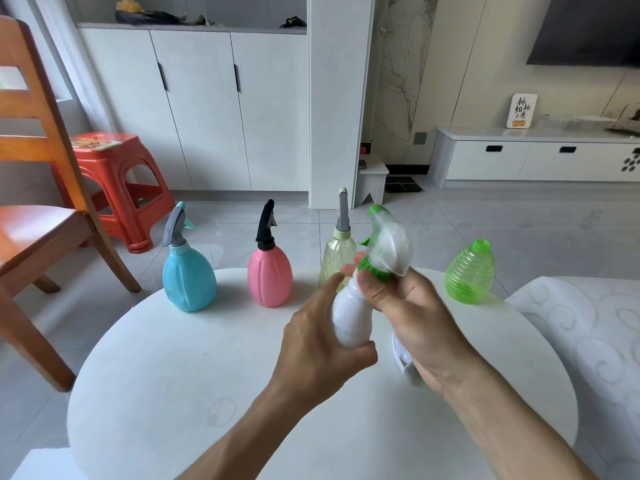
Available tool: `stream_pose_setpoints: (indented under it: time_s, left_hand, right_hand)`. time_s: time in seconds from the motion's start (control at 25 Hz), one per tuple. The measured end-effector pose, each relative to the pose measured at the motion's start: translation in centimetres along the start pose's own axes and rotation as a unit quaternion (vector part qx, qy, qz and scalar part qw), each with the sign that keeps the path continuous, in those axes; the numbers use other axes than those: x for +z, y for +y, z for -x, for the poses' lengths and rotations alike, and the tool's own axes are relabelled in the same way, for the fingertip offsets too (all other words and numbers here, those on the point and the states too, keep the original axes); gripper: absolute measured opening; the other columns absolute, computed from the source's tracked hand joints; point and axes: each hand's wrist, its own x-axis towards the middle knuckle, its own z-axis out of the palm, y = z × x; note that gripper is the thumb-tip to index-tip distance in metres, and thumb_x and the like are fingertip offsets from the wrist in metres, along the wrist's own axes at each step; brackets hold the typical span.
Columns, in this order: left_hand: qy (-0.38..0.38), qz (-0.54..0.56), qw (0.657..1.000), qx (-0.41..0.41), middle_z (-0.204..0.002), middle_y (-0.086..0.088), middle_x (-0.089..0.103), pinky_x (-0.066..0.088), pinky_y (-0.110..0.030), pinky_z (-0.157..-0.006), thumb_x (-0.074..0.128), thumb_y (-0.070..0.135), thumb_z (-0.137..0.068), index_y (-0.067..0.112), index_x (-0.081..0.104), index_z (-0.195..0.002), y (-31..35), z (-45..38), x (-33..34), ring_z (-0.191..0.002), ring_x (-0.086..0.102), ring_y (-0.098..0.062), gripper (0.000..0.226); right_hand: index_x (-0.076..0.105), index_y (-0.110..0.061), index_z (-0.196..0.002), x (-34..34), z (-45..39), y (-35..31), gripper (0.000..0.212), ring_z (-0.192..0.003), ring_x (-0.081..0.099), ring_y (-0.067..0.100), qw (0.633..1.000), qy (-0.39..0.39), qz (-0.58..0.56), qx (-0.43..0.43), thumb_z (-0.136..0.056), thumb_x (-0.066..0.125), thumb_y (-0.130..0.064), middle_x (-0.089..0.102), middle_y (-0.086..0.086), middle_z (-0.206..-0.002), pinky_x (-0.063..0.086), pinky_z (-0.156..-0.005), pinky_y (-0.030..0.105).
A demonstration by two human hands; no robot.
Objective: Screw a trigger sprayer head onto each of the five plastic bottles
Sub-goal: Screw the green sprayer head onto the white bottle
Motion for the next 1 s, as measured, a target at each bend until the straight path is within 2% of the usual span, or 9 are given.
stream_pose_setpoints:
  time_s: [0.08,0.16,0.28,0.36,0.44,0.52,0.6,0.76,1.0]
  left_hand:
    - [-0.001,0.024,1.000,-0.005,-0.105,0.008,0.070,0.061,-0.041,-0.071,0.085,0.025,-0.060,0.030,0.043,-0.143,-0.2,-0.4,-0.1,-0.090,0.071,-0.014,0.093]
    - [-0.024,0.031,0.999,-0.019,-0.123,0.009,0.064,0.058,-0.042,-0.087,0.090,0.032,-0.061,0.028,0.035,-0.149,-0.3,-0.8,0.1,-0.112,0.064,-0.015,0.103]
    - [-0.040,0.003,0.999,-0.030,-0.151,0.013,0.039,0.036,-0.029,-0.108,0.086,0.047,-0.066,0.036,0.017,-0.155,-0.9,-0.8,0.7,-0.139,0.036,-0.007,0.113]
    - [-0.034,-0.034,0.999,-0.024,-0.155,0.011,0.036,0.026,-0.022,-0.107,0.081,0.042,-0.076,0.037,0.016,-0.155,-1.5,-0.8,0.9,-0.141,0.029,-0.006,0.103]
    - [-0.017,-0.096,0.995,-0.008,-0.153,0.008,0.039,0.027,-0.023,-0.107,0.076,0.035,-0.081,0.031,0.020,-0.155,-2.1,-0.8,0.8,-0.140,0.032,-0.012,0.093]
    - [0.003,-0.182,0.983,0.018,-0.151,0.007,0.042,0.033,-0.028,-0.107,0.074,0.031,-0.082,0.025,0.024,-0.154,-2.4,-1.0,0.7,-0.137,0.035,-0.017,0.088]
    - [0.011,-0.214,0.976,0.021,-0.149,0.008,0.043,0.036,-0.034,-0.106,0.072,0.031,-0.082,0.024,0.026,-0.154,-2.8,-1.2,0.7,-0.136,0.037,-0.018,0.086]
    - [0.001,-0.233,0.972,0.019,-0.146,0.009,0.045,0.038,-0.035,-0.105,0.071,0.032,-0.083,0.026,0.029,-0.152,-3.5,-1.6,0.7,-0.133,0.039,-0.017,0.081]
    - [-0.023,-0.257,0.966,0.032,-0.147,0.010,0.044,0.036,-0.032,-0.108,0.069,0.036,-0.083,0.026,0.031,-0.152,-4.1,-1.2,0.9,-0.135,0.036,-0.013,0.079]
  right_hand:
    - [0.068,-0.033,-0.106,0.5,0.3,0.8,0.029,-0.097,0.071,0.007,0.995,-0.012,0.094,0.022,-0.078,0.073,-0.037,0.076,-0.009,-0.100,0.059,-0.080,0.033]
    - [0.070,-0.030,-0.101,-0.1,0.1,1.2,0.027,-0.090,0.072,0.006,0.994,0.017,0.105,0.031,-0.075,0.073,-0.036,0.076,-0.011,-0.093,0.056,-0.071,0.025]
    - [0.072,-0.023,-0.094,-3.3,-1.4,0.8,0.025,-0.081,0.069,-0.001,0.986,0.108,0.128,0.012,-0.073,0.073,-0.037,0.076,-0.013,-0.086,0.046,-0.066,0.011]
    - [0.070,-0.023,-0.092,-6.2,-3.2,0.3,0.020,-0.079,0.067,-0.001,0.968,0.187,0.166,-0.016,-0.075,0.074,-0.032,0.075,-0.014,-0.084,0.046,-0.066,0.014]
    - [0.067,-0.023,-0.095,-8.9,-5.4,0.4,0.018,-0.086,0.069,0.011,0.944,0.252,0.210,-0.029,-0.078,0.075,-0.025,0.074,-0.009,-0.090,0.051,-0.072,0.028]
    - [0.066,-0.020,-0.100,-10.5,-7.7,1.4,0.022,-0.093,0.068,0.023,0.923,0.278,0.267,-0.013,-0.080,0.074,-0.023,0.073,0.000,-0.096,0.054,-0.080,0.039]
    - [0.065,-0.015,-0.102,-11.3,-9.5,3.1,0.024,-0.092,0.066,0.027,0.909,0.272,0.317,-0.004,-0.081,0.073,-0.022,0.071,0.002,-0.095,0.053,-0.080,0.039]
    - [0.062,-0.013,-0.102,-11.1,-11.2,7.0,0.023,-0.091,0.065,0.029,0.904,0.243,0.351,0.002,-0.083,0.072,-0.021,0.068,0.002,-0.092,0.048,-0.073,0.034]
    - [0.056,-0.012,-0.119,-11.6,-11.6,10.4,0.036,-0.107,0.063,0.033,0.904,0.213,0.371,0.025,-0.087,0.069,-0.021,0.070,0.012,-0.115,0.046,-0.078,0.035]
